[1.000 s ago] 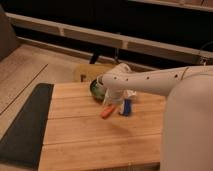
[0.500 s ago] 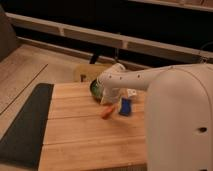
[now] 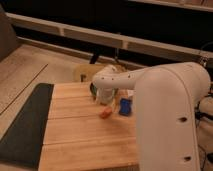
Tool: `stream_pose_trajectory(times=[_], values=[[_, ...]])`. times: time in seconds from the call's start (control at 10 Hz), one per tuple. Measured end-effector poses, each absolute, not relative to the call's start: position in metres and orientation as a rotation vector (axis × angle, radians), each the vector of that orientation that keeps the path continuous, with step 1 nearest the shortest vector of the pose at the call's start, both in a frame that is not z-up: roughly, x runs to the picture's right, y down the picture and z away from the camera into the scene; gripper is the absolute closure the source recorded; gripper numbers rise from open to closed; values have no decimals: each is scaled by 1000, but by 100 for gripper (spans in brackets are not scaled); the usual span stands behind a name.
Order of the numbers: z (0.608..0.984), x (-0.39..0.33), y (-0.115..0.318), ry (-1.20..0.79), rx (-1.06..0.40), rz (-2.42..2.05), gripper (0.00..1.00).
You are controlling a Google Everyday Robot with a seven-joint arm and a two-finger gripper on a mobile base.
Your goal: Place the pepper on the white sponge
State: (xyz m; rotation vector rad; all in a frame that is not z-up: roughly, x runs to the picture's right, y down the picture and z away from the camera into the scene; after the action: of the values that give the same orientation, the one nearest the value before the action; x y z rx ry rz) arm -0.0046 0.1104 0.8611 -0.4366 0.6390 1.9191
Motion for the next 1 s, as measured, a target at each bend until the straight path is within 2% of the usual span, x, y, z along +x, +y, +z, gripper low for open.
stream_pose_trajectory(times=[0.7,1.0], values=[[869,0,150,708,-419,1901,35],[870,-1,150,704,-419,1904,35]])
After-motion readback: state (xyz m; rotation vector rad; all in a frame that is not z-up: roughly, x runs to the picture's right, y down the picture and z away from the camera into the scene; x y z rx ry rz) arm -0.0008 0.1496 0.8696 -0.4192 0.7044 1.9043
